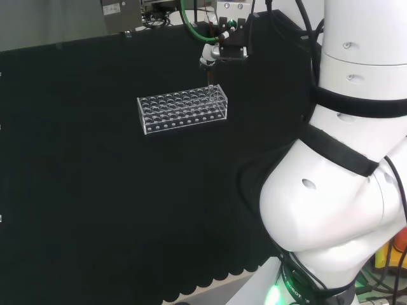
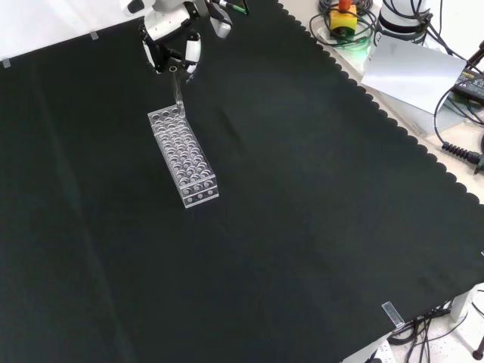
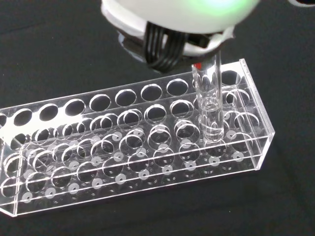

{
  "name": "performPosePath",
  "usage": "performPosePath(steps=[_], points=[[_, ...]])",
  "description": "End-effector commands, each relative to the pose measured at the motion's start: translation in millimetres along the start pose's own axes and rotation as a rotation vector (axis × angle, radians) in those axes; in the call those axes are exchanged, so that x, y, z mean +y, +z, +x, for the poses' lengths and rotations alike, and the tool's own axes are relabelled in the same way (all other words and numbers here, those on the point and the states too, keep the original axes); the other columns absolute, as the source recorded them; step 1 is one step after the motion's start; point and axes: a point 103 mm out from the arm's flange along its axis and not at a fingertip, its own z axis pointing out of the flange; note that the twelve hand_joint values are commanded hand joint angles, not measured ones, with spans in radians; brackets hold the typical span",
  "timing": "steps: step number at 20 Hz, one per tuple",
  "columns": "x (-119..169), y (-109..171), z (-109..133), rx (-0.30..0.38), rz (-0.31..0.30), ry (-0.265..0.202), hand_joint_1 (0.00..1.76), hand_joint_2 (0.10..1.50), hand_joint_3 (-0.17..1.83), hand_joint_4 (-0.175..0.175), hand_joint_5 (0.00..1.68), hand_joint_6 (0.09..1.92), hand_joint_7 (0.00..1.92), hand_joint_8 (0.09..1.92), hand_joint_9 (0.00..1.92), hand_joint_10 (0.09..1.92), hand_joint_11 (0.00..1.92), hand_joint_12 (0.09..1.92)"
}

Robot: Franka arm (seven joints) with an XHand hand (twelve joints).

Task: Put the test tube back in the rack.

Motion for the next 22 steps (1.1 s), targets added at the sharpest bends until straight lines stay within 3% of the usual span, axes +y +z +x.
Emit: performPosePath(steps=[1,8,22], points=[[1,0,0,-0.001,0.004,0.000,1.33,0.69,0.55,-0.175,1.43,0.09,1.39,0.69,1.60,0.62,1.29,0.86],[1,0,12,-0.028,0.010,-0.002,1.33,0.69,0.55,-0.175,1.43,0.09,1.39,0.69,1.59,0.63,1.29,0.86],[3,6,6,-0.032,0.009,0.000,1.33,0.69,0.55,-0.175,1.43,0.09,1.39,0.69,1.59,0.63,1.29,0.86]])
